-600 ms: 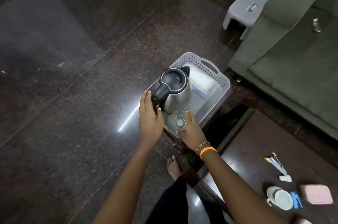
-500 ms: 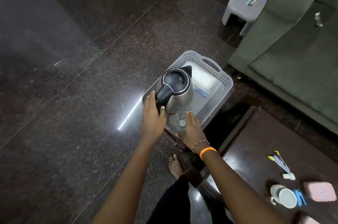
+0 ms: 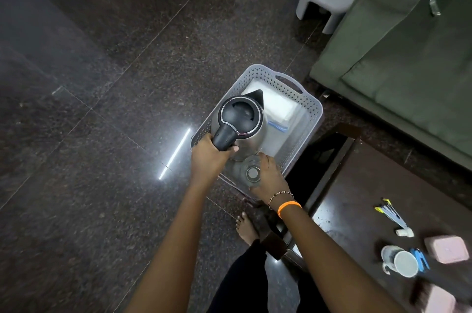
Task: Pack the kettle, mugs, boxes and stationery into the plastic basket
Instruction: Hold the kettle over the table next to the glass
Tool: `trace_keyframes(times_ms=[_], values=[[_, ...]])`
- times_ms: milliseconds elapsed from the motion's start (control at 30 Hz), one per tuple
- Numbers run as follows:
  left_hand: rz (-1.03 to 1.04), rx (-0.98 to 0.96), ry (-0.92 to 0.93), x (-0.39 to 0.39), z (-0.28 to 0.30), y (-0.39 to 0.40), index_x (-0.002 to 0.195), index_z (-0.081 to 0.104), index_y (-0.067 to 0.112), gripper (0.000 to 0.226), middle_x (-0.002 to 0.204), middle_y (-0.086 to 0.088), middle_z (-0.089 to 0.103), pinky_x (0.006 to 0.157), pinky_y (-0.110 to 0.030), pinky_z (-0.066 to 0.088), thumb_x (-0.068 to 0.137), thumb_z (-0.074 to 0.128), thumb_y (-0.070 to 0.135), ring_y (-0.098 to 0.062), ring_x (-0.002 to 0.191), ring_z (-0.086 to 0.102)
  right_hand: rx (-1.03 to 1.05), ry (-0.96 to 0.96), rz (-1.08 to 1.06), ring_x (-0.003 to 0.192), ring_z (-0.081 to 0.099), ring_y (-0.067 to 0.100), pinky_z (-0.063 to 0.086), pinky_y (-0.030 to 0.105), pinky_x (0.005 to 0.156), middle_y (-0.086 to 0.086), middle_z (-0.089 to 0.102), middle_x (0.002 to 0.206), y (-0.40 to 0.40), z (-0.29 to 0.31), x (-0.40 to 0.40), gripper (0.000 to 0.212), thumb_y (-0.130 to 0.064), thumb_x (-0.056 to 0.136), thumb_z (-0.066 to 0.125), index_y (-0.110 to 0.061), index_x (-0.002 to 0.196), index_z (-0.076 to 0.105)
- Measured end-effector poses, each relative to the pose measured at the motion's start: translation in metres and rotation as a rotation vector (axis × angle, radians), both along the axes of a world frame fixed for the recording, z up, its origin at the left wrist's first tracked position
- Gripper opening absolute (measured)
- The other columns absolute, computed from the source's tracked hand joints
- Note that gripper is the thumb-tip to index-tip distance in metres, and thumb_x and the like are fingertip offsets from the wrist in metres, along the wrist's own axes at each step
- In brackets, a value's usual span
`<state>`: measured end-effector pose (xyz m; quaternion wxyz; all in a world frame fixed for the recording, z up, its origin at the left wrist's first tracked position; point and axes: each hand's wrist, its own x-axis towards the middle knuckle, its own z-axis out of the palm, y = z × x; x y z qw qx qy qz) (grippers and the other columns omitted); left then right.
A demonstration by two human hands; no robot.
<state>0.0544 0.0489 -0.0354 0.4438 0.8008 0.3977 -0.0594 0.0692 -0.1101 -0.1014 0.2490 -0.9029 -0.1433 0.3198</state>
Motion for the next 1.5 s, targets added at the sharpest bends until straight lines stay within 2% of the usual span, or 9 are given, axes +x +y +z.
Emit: trace_keyframes(times_ms=[233, 433, 533, 600, 700, 833, 1233, 1400, 1500], values=[[-0.003, 0.019, -0.104, -0.007, 0.002, -0.003, 0.102, 0.062, 0.015, 0.053, 0.088, -0.005, 0.07, 0.074, -0.039, 0.055, 0.059, 0.082, 0.04, -0.025, 0.083, 0.065, 0.116, -0.115, -0.135, 0.117, 0.05, 0.022, 0.046, 0.031, 0.095, 0.005, 0.047, 0.126, -0.01, 0.006, -0.01, 0.078, -0.018, 0.06, 0.073, -0.012, 0.129, 0.038], [-0.08, 0.075, -0.174, -0.027, 0.021, -0.018, 0.091, 0.059, 0.013, 0.055, 0.077, -0.009, 0.068, 0.067, -0.049, 0.053, 0.057, 0.08, 0.05, -0.032, 0.073, 0.064, 0.335, -0.236, -0.289, 0.119, 0.047, 0.015, 0.026, 0.002, 0.102, 0.005, 0.046, 0.126, -0.057, 0.032, -0.031, 0.082, -0.009, 0.055, 0.074, -0.008, 0.13, 0.04], [-0.042, 0.102, -0.218, -0.045, 0.041, -0.037, 0.082, 0.058, 0.02, 0.052, 0.071, -0.003, 0.067, 0.062, -0.041, 0.052, 0.052, 0.077, 0.058, -0.026, 0.069, 0.063, 0.411, -0.31, -0.363, 0.12, 0.046, 0.009, 0.035, 0.013, 0.105, -0.006, 0.041, 0.127, -0.093, 0.045, -0.047, 0.083, -0.012, 0.057, 0.076, -0.014, 0.132, 0.039], [-0.009, 0.083, -0.252, -0.059, 0.053, -0.054, 0.077, 0.058, 0.029, 0.047, 0.063, 0.009, 0.064, 0.055, -0.024, 0.048, 0.049, 0.076, 0.063, -0.009, 0.061, 0.06, 0.407, -0.345, -0.415, 0.121, 0.046, 0.011, 0.039, 0.022, 0.105, -0.009, 0.039, 0.129, -0.12, 0.052, -0.057, 0.084, -0.016, 0.057, 0.075, -0.019, 0.132, 0.037], [-0.039, 0.071, -0.267, -0.079, 0.068, -0.08, 0.071, 0.058, 0.036, 0.039, 0.059, 0.021, 0.06, 0.046, -0.009, 0.037, 0.047, 0.075, 0.061, 0.002, 0.051, 0.049, 0.324, -0.381, -0.483, 0.116, 0.048, 0.016, 0.039, 0.023, 0.101, -0.006, 0.042, 0.127, -0.163, 0.055, -0.069, 0.087, -0.02, 0.054, 0.075, -0.021, 0.132, 0.035], [-0.145, 0.098, -0.222, -0.101, 0.076, -0.115, 0.066, 0.057, 0.035, 0.034, 0.052, 0.013, 0.059, 0.045, -0.008, 0.038, 0.049, 0.085, 0.047, 0.006, 0.05, 0.052, 0.176, -0.316, -0.535, 0.118, 0.049, 0.029, 0.043, 0.04, 0.103, 0.011, 0.048, 0.128, -0.211, 0.043, -0.079, 0.09, -0.01, 0.051, 0.079, -0.009, 0.132, 0.04], [-0.382, 0.135, 0.003, -0.161, 0.052, -0.219, 0.056, 0.046, 0.037, 0.041, 0.045, 0.014, 0.05, 0.05, -0.009, 0.038, 0.048, 0.083, 0.051, 0.006, 0.053, 0.054, -0.15, -0.028, -0.427, 0.122, 0.044, 0.035, 0.043, 0.042, 0.099, 0.016, 0.043, 0.131, -0.291, -0.031, -0.087, 0.085, -0.013, 0.06, 0.077, -0.006, 0.133, 0.034], [-0.415, 0.198, 0.075, -0.172, 0.043, -0.242, 0.057, 0.042, 0.036, 0.044, 0.048, 0.015, 0.049, 0.05, -0.018, 0.034, 0.049, 0.082, 0.054, 0.0, 0.048, 0.047, -0.141, 0.042, -0.387, 0.116, 0.048, 0.041, 0.045, 0.046, 0.096, 0.02, 0.039, 0.132, -0.304, -0.055, -0.085, 0.08, -0.008, 0.064, 0.073, -0.003, 0.132, 0.033], [-0.445, 0.239, 0.103, -0.178, 0.038, -0.253, 0.062, 0.048, 0.03, 0.044, 0.048, 0.014, 0.048, 0.052, -0.026, 0.033, 0.049, 0.079, 0.059, -0.016, 0.051, 0.05, -0.107, 0.063, -0.392, 0.119, 0.046, 0.04, 0.043, 0.045, 0.1, 0.02, 0.037, 0.135, -0.311, -0.065, -0.086, 0.081, -0.009, 0.065, 0.074, -0.004, 0.134, 0.031]])
